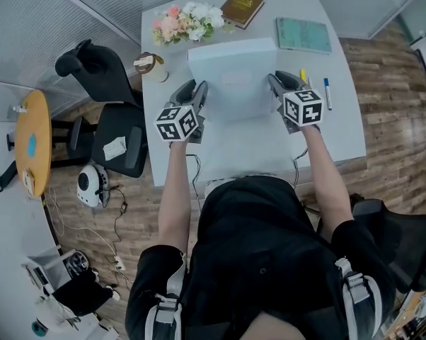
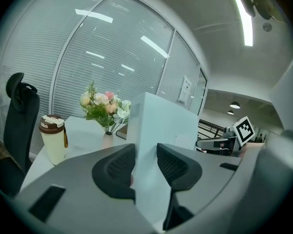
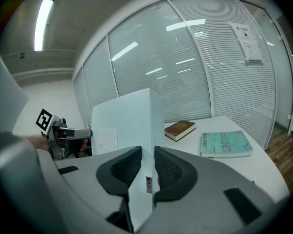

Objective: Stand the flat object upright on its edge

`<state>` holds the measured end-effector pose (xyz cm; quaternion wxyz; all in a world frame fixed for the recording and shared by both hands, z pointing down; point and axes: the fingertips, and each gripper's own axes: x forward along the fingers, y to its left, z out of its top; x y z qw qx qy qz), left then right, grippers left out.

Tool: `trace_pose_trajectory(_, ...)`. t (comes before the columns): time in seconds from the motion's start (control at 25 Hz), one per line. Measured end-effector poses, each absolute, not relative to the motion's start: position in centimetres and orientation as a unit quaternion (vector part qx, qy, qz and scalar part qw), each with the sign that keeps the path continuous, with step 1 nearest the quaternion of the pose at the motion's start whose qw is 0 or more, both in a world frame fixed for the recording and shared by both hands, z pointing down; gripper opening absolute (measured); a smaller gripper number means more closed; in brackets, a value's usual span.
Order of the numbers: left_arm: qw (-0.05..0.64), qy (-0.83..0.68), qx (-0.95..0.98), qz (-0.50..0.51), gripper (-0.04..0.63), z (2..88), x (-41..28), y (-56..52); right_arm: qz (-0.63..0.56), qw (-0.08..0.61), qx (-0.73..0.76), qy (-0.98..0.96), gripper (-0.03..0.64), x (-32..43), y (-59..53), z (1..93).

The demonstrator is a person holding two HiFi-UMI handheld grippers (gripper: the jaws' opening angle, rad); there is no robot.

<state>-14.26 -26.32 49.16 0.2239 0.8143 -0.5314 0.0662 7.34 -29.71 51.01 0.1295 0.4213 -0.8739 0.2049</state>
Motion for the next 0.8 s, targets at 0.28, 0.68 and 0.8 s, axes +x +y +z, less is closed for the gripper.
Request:
trace_pose_trajectory(0.28,0.211,-0.528,0.819,0.076,0.152,49.6,-14.2,-26.7,0.196,0.130,0.422,-0.875,0.098,7.4,-30.1,51.1)
trace_pose_trajectory(0.68,0.202,-0.529,0.821,0.074,0.138,50.5,-14.4,-26.1,0.193,0.135,0.417,-0.878,0.090,7.4,-29.5,51.5)
trace_pose_trajectory(0.8,0.203,-0.529,0.821,0.072,0.137,50.6,-14.4,-25.8,0.194,0.133,0.416,-0.878,0.087,7.6,-29.1,51.5)
